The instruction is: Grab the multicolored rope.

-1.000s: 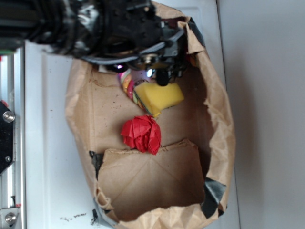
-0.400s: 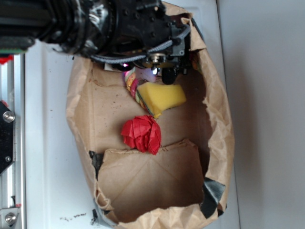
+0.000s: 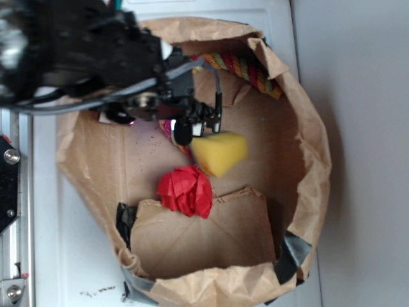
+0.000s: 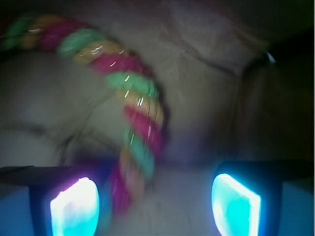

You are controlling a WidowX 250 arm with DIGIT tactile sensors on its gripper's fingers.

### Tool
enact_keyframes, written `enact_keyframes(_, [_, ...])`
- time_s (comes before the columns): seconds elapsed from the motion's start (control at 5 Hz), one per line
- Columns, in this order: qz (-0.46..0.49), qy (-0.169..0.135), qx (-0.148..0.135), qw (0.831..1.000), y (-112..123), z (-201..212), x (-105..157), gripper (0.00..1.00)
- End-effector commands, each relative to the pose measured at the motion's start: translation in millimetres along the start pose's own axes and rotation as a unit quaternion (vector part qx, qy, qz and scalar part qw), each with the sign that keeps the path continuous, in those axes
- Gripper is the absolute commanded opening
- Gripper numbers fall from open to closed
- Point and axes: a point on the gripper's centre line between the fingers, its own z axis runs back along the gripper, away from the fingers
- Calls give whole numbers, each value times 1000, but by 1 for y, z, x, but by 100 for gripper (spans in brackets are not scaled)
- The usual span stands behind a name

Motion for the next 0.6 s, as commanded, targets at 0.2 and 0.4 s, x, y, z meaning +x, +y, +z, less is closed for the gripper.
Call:
enact_keyframes(0.2, [17, -23, -10, 1000, -4, 6, 12, 100])
enact_keyframes(0.4, [22, -35, -2, 999, -13, -10, 19, 100])
